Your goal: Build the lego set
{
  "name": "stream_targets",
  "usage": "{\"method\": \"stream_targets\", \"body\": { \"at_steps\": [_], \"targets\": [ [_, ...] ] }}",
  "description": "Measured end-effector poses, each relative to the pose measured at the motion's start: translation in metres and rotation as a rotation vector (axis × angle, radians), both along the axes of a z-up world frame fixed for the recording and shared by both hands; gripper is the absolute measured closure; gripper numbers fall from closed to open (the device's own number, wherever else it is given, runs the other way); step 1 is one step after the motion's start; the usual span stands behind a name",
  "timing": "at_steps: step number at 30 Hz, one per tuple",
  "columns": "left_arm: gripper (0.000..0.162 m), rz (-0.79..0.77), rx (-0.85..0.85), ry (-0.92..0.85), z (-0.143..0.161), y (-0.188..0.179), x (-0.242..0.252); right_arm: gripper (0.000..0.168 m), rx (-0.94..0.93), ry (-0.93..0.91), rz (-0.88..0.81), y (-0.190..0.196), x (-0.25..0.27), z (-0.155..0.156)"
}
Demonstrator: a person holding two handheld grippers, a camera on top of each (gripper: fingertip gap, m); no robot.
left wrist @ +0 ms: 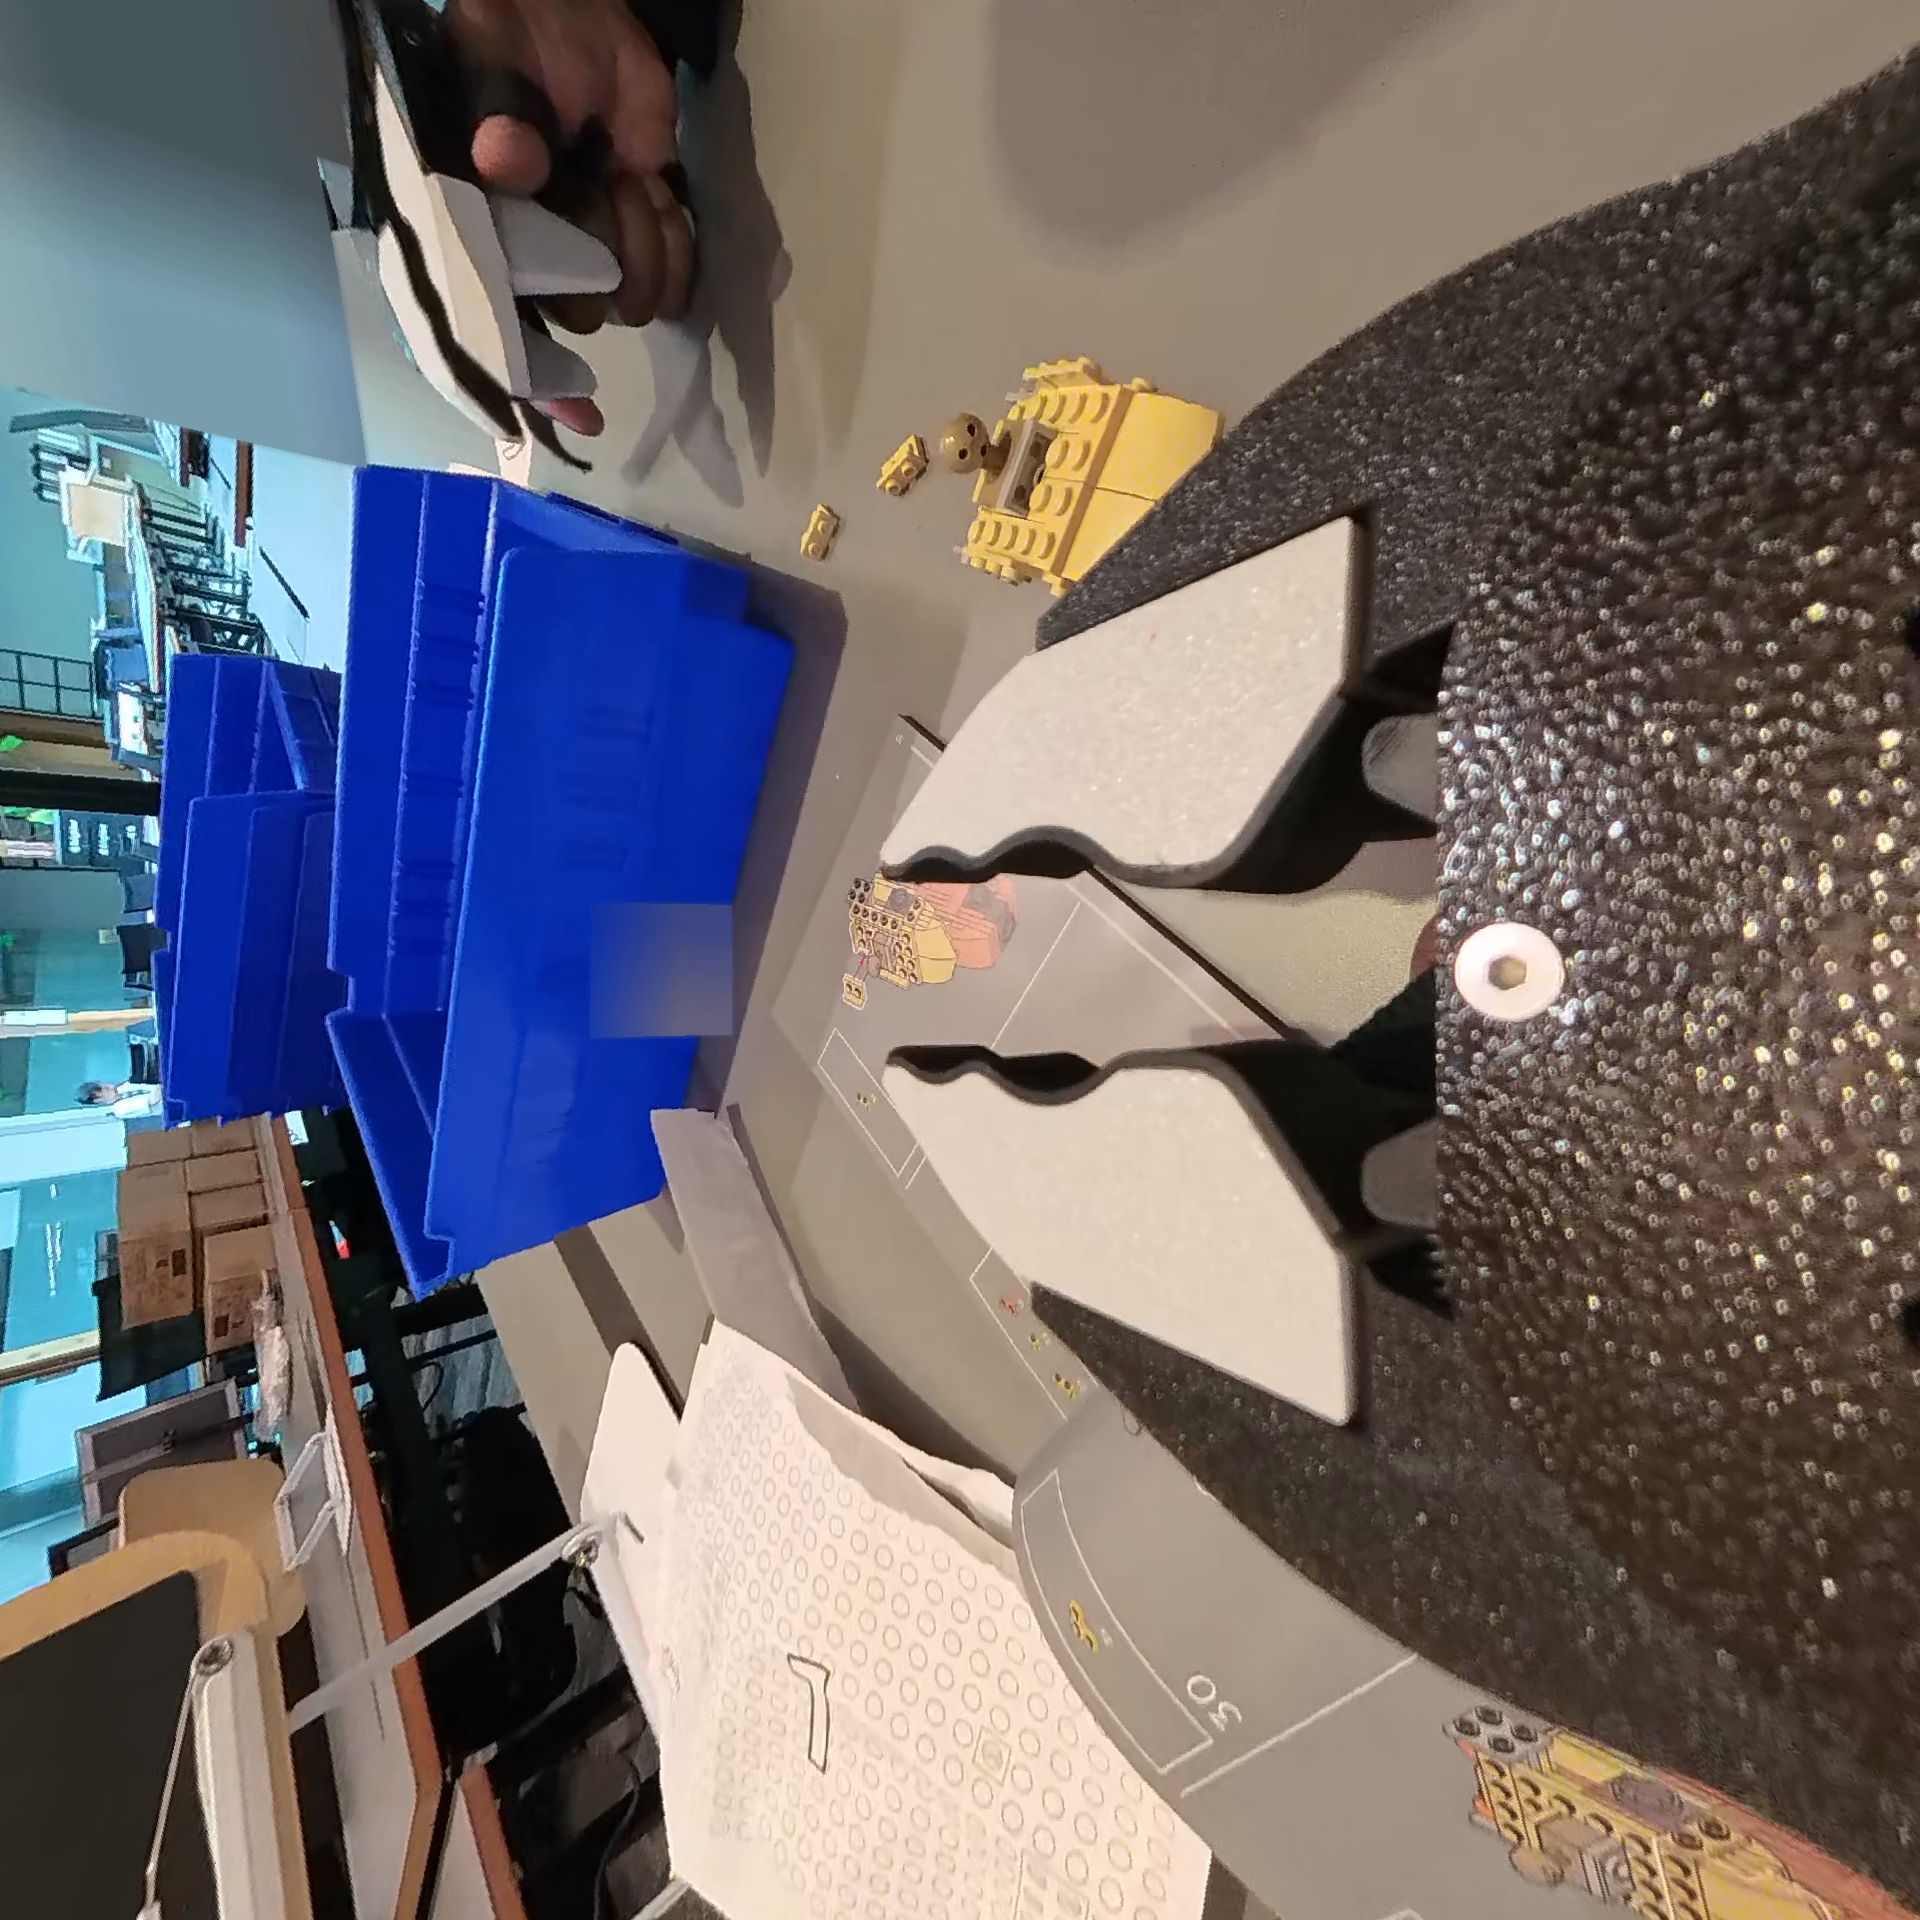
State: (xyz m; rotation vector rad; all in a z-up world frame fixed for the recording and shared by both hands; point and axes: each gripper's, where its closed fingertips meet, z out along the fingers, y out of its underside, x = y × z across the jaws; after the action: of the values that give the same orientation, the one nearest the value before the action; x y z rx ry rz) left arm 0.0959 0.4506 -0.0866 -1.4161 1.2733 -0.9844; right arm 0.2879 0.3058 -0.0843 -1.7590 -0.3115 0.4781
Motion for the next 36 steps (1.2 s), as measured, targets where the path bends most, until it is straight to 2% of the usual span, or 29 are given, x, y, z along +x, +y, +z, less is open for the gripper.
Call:
{"method": "stream_targets", "body": {
  "at_steps": [16, 25, 36],
  "targets": [
    [0.133, -0.042, -0.005, 0.136, -0.02, -0.003, 0.014, 0.159, -0.051, 0.024, 0.013, 0.003, 0.001, -0.005],
    [0.133, 0.002, -0.043, 0.113, -0.017, 0.005, 0.012, 0.16, -0.064, 0.091, -0.087, 0.01, 0.019, -0.004],
    [0.135, 0.008, -0.07, 0.169, -0.025, 0.002, 0.013, 0.159, -0.082, 0.139, -0.116, 0.013, 0.026, -0.005]
  ]
}}
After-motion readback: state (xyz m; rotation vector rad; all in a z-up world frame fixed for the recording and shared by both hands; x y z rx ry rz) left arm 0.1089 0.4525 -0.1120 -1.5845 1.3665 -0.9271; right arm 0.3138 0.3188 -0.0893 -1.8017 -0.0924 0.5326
